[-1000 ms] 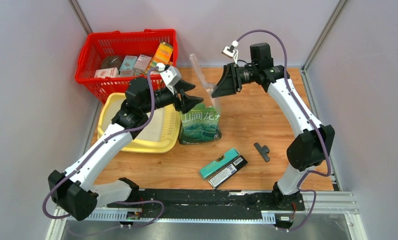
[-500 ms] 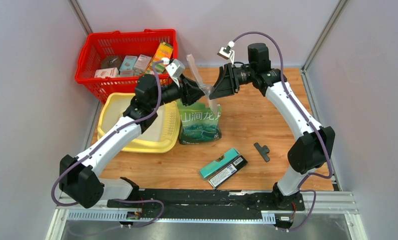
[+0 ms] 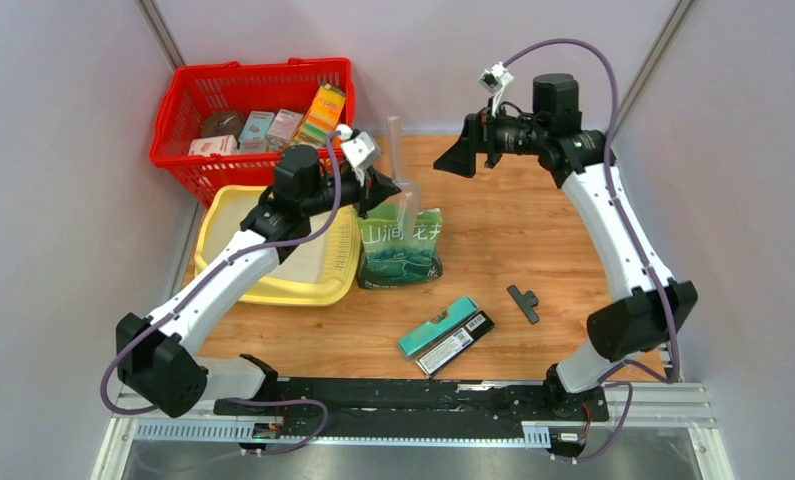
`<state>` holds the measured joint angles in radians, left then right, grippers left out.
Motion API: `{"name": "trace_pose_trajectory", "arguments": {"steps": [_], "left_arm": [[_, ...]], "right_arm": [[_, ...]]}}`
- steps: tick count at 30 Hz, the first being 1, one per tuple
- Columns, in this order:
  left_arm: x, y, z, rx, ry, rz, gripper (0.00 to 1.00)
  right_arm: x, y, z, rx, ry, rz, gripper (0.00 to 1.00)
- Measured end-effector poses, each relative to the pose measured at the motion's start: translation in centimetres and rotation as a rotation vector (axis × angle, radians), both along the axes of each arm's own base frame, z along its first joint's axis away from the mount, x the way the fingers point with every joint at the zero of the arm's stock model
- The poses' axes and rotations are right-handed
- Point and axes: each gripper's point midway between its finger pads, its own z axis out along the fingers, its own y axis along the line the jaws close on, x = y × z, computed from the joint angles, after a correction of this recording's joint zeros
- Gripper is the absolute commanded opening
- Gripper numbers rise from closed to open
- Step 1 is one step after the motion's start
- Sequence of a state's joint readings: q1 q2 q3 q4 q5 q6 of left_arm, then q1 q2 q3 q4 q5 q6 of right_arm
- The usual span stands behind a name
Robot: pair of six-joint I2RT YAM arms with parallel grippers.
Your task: Fill the litter box with clean litter
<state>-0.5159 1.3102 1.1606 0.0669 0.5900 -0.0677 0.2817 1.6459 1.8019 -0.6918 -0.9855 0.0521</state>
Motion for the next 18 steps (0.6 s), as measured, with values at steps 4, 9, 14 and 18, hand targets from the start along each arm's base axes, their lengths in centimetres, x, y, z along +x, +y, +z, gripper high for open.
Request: {"name": "trace_pose_trajectory", "arguments": {"steps": [4, 9, 14, 18], "left_arm": [[-0.7, 2.4, -2.1, 0.212, -0.124, 0.011, 0.0], [-1.1, 5.0, -3.5, 0.44, -0.257, 0.014, 0.0], [-1.1, 6.7, -4.4, 0.575, -0.33, 0.007, 0.0], [-1.4, 6.8, -5.1, 0.623, -0.347, -0.015, 0.0]], "right_arm": [[0.7, -2.4, 2.6, -0.087, -0.217, -0.172, 1.0], [-2.2, -1.5, 5.4, -0.038, -0.29, -0.126, 1.0], [-3.0, 0.7, 2.3, -0.028, -0.172, -0.073, 1.0], [-2.9, 2.9, 0.0, -0.047, -0.105, -0.031, 1.0]]}}
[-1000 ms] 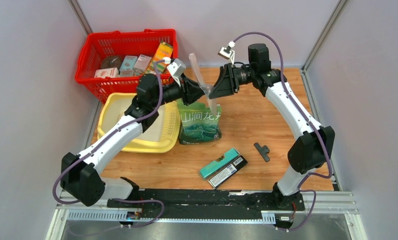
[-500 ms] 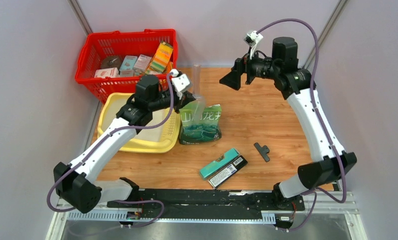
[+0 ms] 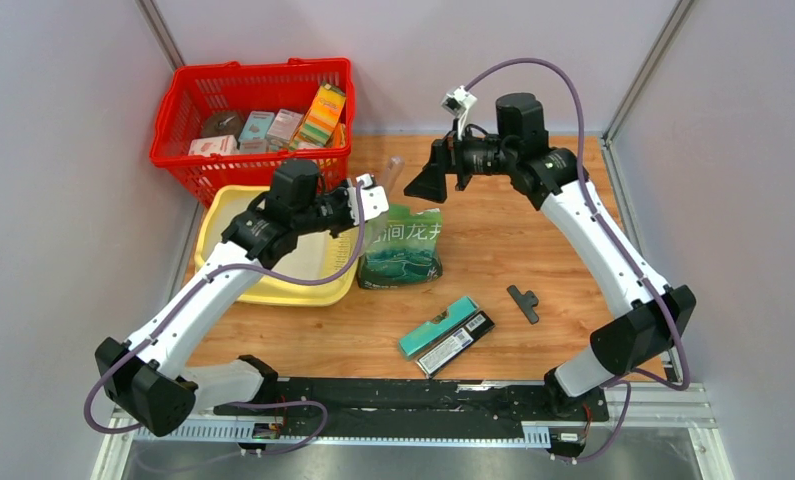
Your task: Fill the litter box with clean litter
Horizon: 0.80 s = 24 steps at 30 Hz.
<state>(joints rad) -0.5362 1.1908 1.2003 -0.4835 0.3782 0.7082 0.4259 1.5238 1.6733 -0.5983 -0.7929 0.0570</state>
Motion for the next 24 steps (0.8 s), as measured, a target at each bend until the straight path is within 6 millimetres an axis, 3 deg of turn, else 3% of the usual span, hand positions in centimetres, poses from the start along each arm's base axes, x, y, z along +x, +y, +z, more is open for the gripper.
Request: {"name": "trace_pose_trajectory", "arguments": {"steps": [4, 13, 18, 21, 24], "left_arm": [[-0.6, -0.3, -0.4, 0.031, -0.005, -0.026, 0.0], [-1.0, -0.7, -0.6, 0.055, -0.017, -0.046, 0.0], [-1.3, -1.1, -0.6, 0.06, -0.021, -0.055, 0.0], [-1.4, -1.0, -0.9, 0.071, -0.009, -0.049, 0.0], [-2.2, -0.4, -1.8, 0.104, 0.021, -0.053, 0.0]], "right_arm": [[0.0, 1.3, -0.7, 0.009, 0.034, 0.024, 1.0], [-0.3, 2.9, -0.1, 0.048, 0.039, 0.052, 0.93], [-0.1, 3.7, 0.0, 0.054, 0.037, 0.071, 1.0], [0.3, 2.9, 0.5, 0.078, 0.054, 0.075, 1.0], [2.3, 0.1, 1.2, 0.122, 0.08, 0.026, 1.0]]}}
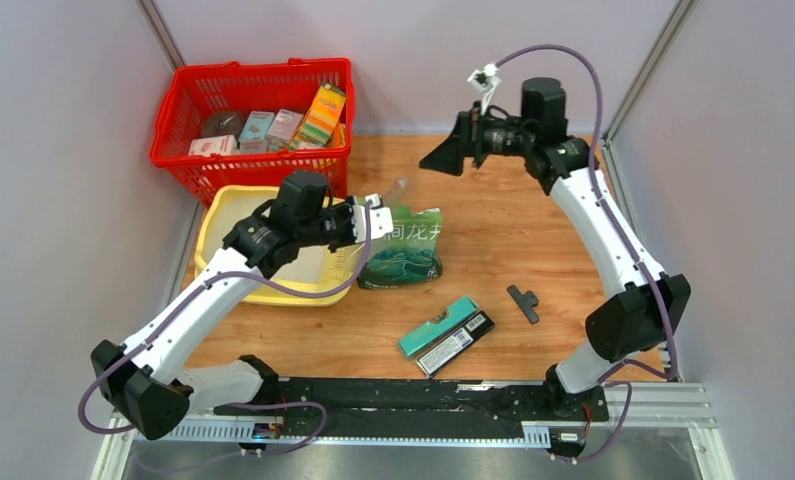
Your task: Fill the litter box with clean litter
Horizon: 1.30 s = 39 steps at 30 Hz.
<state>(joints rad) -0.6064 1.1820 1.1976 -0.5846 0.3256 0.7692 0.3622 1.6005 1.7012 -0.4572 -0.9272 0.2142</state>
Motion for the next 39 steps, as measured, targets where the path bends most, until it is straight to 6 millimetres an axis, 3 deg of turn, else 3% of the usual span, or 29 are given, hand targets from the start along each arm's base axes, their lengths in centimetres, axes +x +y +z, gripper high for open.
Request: {"name": "trace_pose_trajectory", "arguments": {"steps": [4, 6, 9, 15, 19, 23, 26, 27, 32, 36, 39], "left_arm": [[-2.8, 1.6, -1.8, 0.08, 0.032, -0.066, 0.0], [-4.4, 2.4, -2.8, 0.135, 0.061, -0.123, 0.0], [-6.5, 3.2, -5.0, 0.226, 0.144, -0.216, 0.0], [-8.7, 3.4, -8.5, 0.332, 0.333, -0.356, 0.0], [-9.9, 3.7, -9.8, 0.364, 0.412, -0.404, 0.0], [-10.7, 3.4, -10.9, 0.398, 0.457, -0.441, 0.0], [-11.1, 2.9, -12.0, 0.42, 0.491, -0.462, 0.0], [-11.2, 2.8, -12.4, 0.427, 0.504, -0.464, 0.0], [-11.2, 2.5, -14.3, 0.453, 0.548, -0.455, 0.0], [-10.6, 2.2, -15.5, 0.474, 0.564, -0.45, 0.0], [-10.2, 1.9, -16.6, 0.491, 0.577, -0.45, 0.0]], "right_arm": [[3.3, -4.6, -0.8, 0.005, 0.043, -0.124, 1.0], [4.0, -5.3, -2.2, -0.007, 0.08, -0.139, 1.0], [4.4, -4.1, -5.7, -0.023, 0.184, -0.086, 1.0], [5.6, -0.7, -14.1, -0.065, 0.432, 0.03, 1.0], [5.5, 1.3, -16.7, -0.07, 0.528, 0.113, 1.0], [4.4, 3.2, -16.5, -0.042, 0.581, 0.236, 0.95], [3.3, 4.1, -15.9, -0.006, 0.614, 0.328, 0.75], [3.0, 4.4, -15.6, 0.006, 0.625, 0.353, 0.64], [2.4, 5.2, -14.3, 0.051, 0.663, 0.431, 0.4], [2.4, 5.2, -13.6, 0.057, 0.648, 0.438, 0.12], [2.7, 5.2, -13.5, 0.038, 0.604, 0.411, 0.04]]}}
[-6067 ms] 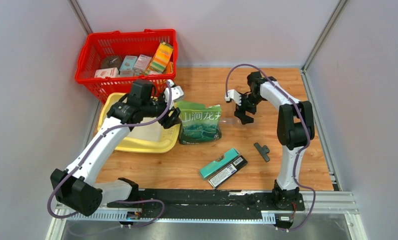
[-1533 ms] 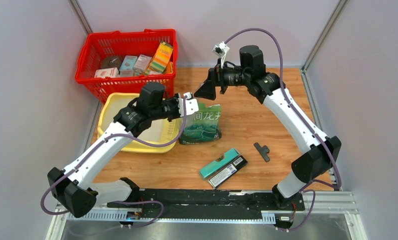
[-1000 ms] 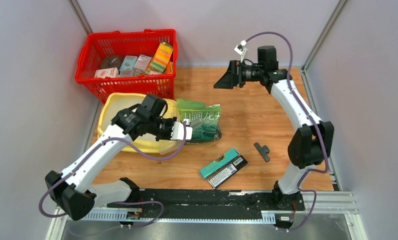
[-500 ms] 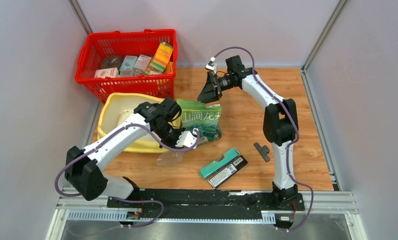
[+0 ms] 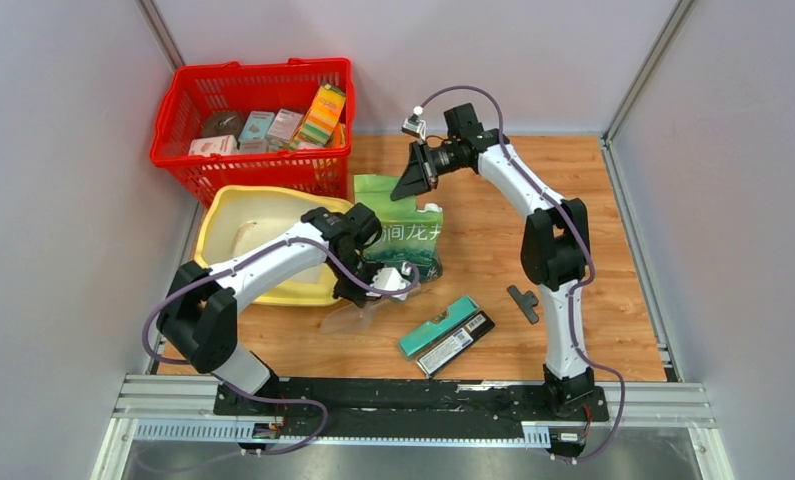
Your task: Fill the litter box with clean litter
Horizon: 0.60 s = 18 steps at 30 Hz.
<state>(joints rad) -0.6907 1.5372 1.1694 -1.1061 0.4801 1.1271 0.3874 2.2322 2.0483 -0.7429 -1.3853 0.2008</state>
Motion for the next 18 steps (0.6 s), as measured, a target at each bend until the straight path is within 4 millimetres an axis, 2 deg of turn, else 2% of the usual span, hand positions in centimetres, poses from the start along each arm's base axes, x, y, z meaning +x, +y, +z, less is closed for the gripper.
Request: {"name": "trace_pose_trajectory", "arguments": {"steps": [5, 8, 10, 12, 15, 18], "left_arm": [[0.2, -0.2, -1.6, 0.015, -0.005, -0.003, 0.0], [0.2, -0.1, -2.6, 0.025, -0.011, 0.009, 0.01], [0.2, -0.1, -3.2, 0.029, -0.019, 0.018, 0.06], [0.3, -0.1, -3.8, 0.029, -0.027, 0.024, 0.1], [0.1, -0.3, -4.8, 0.033, -0.039, 0.028, 0.12], [0.0, -0.6, -5.4, 0.051, -0.053, 0.022, 0.01]], "right_arm": [[-0.1, -0.5, 1.6, -0.023, -0.177, -0.046, 0.0], [-1.2, -0.8, 3.9, -0.019, -0.329, -0.059, 0.0], [-2.0, -0.8, 4.8, -0.032, -0.422, -0.067, 0.0], [-2.5, -0.7, 4.8, -0.048, -0.471, -0.066, 0.0], [-2.8, -0.6, 4.6, -0.058, -0.518, -0.062, 0.0], [-3.3, -0.7, 4.4, -0.065, -0.568, -0.051, 0.0]]}}
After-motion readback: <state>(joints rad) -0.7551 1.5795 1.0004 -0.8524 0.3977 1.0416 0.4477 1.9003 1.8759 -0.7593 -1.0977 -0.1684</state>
